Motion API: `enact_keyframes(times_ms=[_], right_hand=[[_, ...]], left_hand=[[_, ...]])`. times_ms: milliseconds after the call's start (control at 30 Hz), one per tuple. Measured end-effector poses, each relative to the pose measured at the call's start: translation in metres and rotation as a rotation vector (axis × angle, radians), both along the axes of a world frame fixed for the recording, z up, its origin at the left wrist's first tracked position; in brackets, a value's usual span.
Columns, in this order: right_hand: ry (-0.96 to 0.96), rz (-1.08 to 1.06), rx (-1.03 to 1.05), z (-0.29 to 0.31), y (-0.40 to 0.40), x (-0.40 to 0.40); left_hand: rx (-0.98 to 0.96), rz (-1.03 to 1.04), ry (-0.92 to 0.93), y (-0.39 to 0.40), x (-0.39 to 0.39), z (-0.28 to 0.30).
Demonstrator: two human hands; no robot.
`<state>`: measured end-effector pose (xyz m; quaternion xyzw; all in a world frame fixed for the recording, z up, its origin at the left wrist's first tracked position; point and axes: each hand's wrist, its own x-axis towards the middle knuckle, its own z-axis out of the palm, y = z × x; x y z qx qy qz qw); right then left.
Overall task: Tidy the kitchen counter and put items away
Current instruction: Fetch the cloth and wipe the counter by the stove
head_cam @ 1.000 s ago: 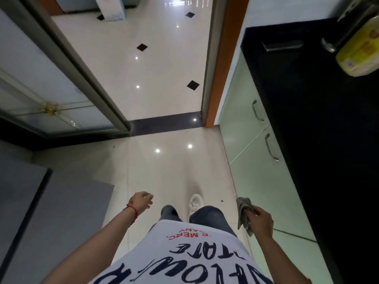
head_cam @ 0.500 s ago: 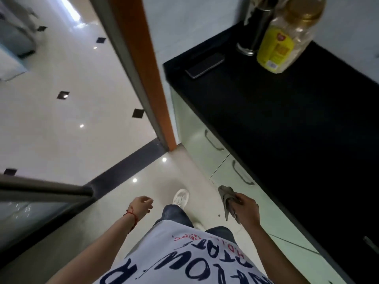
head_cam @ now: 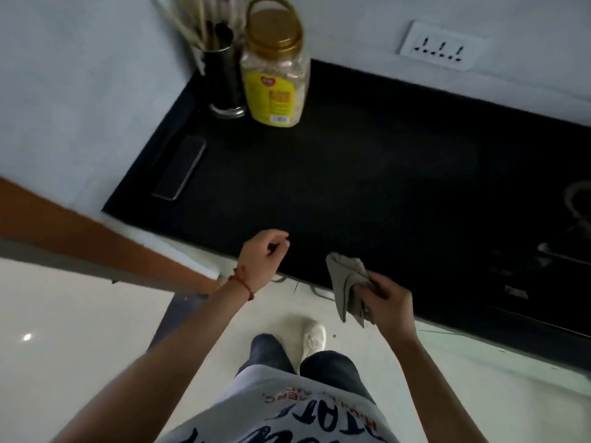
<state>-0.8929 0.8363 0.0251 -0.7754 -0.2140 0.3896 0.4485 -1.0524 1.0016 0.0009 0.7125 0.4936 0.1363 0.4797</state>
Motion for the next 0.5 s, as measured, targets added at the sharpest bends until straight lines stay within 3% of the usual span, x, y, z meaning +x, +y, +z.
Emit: enact_keyframes(times_ms=[100,333,500], right_hand=[[-0.032,-0.071,0.076,0.009,0.021,0.026],[-0.198,-0.047,0.103,0.014,0.088,0.097],[-0.323,-0.083,0.073,-0.004,0.141,0.147]], left_hand=[[0.141,-0.022,0.072,0.021,0.035,-0.012],[0.4,-0.321,0.522,0.06,0.095,-0.044],[0.448,-0.387,0.605,0.07,0.101,-0.054]])
